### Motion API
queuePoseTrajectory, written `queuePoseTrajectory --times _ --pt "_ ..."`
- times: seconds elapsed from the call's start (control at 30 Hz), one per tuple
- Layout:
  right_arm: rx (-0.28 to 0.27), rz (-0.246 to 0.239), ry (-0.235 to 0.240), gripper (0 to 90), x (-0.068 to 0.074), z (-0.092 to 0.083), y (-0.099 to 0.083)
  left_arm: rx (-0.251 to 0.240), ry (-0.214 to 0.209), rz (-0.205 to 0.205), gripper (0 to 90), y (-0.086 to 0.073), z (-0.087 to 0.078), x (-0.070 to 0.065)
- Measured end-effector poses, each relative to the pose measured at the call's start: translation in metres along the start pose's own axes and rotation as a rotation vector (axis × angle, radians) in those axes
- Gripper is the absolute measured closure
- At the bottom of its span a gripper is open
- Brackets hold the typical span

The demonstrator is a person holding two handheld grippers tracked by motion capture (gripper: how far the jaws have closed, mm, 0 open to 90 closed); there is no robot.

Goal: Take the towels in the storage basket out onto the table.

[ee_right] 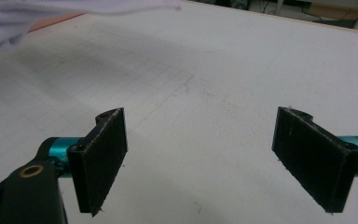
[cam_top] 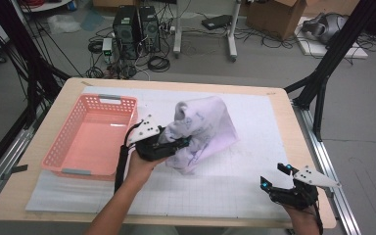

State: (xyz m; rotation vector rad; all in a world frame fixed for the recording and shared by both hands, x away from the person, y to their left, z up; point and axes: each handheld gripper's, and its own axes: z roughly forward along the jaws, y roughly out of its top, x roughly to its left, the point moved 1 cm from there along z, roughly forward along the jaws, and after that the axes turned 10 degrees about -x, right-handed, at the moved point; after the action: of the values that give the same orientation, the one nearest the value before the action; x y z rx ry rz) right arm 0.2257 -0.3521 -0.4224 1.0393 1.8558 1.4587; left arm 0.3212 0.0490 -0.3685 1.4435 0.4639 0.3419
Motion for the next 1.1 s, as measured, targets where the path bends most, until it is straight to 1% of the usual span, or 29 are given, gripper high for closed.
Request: queuePoseTrajectory --times 0.1,0.23,0.27,0.3,0.33,0.37,0.4,0.43,0.47,0.53,0.57,0.6,0.7,0.73,0.77,0.8,0.83,0.87,0.9,0.97,1.0,1.1 --pt "-0.001 0.0 0.0 16.9 -0.001 0.0 0.0 0.01 -0.026 -0.014 59.8 -0.009 0.015 -0.005" --pt "0.002 0.003 -0.005 16.9 -0.002 -0.001 -0.001 0.036 -0.036 -0.051 58.8 -0.024 0.036 -0.009" --pt "0.003 0.006 -0.004 16.9 -0.002 -0.001 -0.001 0.056 -0.033 -0.064 58.7 -0.033 0.045 -0.011" --pt "0.003 0.006 -0.004 16.9 -0.002 -0.001 -0.001 0.056 -0.033 -0.064 58.7 -0.033 0.045 -0.011" --pt "0.003 0.005 -0.005 16.9 -0.003 -0.001 -0.001 0.069 -0.03 -0.063 58.6 -0.038 0.049 -0.011" --pt "0.003 0.007 -0.005 16.9 -0.003 -0.001 -0.001 0.091 -0.027 -0.077 58.3 -0.048 0.057 -0.012" --pt "0.005 0.009 -0.005 16.9 -0.003 -0.001 -0.001 0.091 -0.027 -0.077 58.0 -0.048 0.057 -0.012" --pt "0.005 0.01 -0.005 16.9 -0.003 -0.001 -0.002 0.129 -0.023 -0.071 57.7 -0.057 0.064 -0.011" --pt "0.007 0.011 -0.006 16.9 -0.003 -0.002 -0.002 0.129 -0.023 -0.071 57.4 -0.057 0.064 -0.011" --pt "0.005 0.011 -0.006 16.9 -0.004 -0.002 -0.002 0.161 -0.009 -0.071 55.9 -0.065 0.068 -0.01" --pt "0.005 0.011 -0.006 16.9 -0.004 -0.002 -0.002 0.176 0.005 -0.076 55.9 -0.068 0.069 -0.009" --pt "0.008 0.012 -0.007 16.9 -0.004 -0.002 -0.002 0.184 0.023 -0.077 51.9 -0.07 0.07 -0.008" --pt "0.01 0.01 -0.006 16.9 -0.004 -0.002 -0.003 0.198 0.081 -0.107 39.8 -0.072 0.07 -0.004" --pt "0.012 0.011 -0.008 16.9 -0.005 -0.002 -0.003 0.208 0.096 -0.107 36.0 -0.072 0.069 -0.003" --pt "0.012 0.011 -0.008 16.9 -0.005 -0.002 -0.003 0.219 0.109 -0.101 36.0 -0.071 0.067 -0.002" --pt "0.013 0.014 -0.009 16.9 -0.005 -0.002 -0.003 0.224 0.136 -0.09 30.6 -0.068 0.062 0.0" --pt "0.013 0.014 -0.009 16.9 -0.005 -0.002 -0.003 0.224 0.136 -0.09 30.0 -0.068 0.062 0.0" --pt "0.016 0.015 -0.01 16.9 -0.005 -0.003 -0.004 0.214 0.156 -0.087 30.1 -0.065 0.058 0.002" --pt "0.016 0.015 -0.01 16.9 -0.005 -0.003 -0.004 0.192 0.18 -0.08 30.1 -0.061 0.053 0.003" --pt "0.017 0.017 -0.01 16.9 -0.005 -0.002 -0.004 0.157 0.213 -0.066 29.3 -0.054 0.041 0.007" --pt "0.018 0.018 -0.009 16.9 -0.005 -0.002 -0.004 0.142 0.22 -0.07 29.0 -0.05 0.036 0.008" --pt "0.025 0.015 -0.009 16.9 -0.005 -0.001 -0.005 0.13 0.224 -0.08 28.7 -0.045 0.018 0.011"
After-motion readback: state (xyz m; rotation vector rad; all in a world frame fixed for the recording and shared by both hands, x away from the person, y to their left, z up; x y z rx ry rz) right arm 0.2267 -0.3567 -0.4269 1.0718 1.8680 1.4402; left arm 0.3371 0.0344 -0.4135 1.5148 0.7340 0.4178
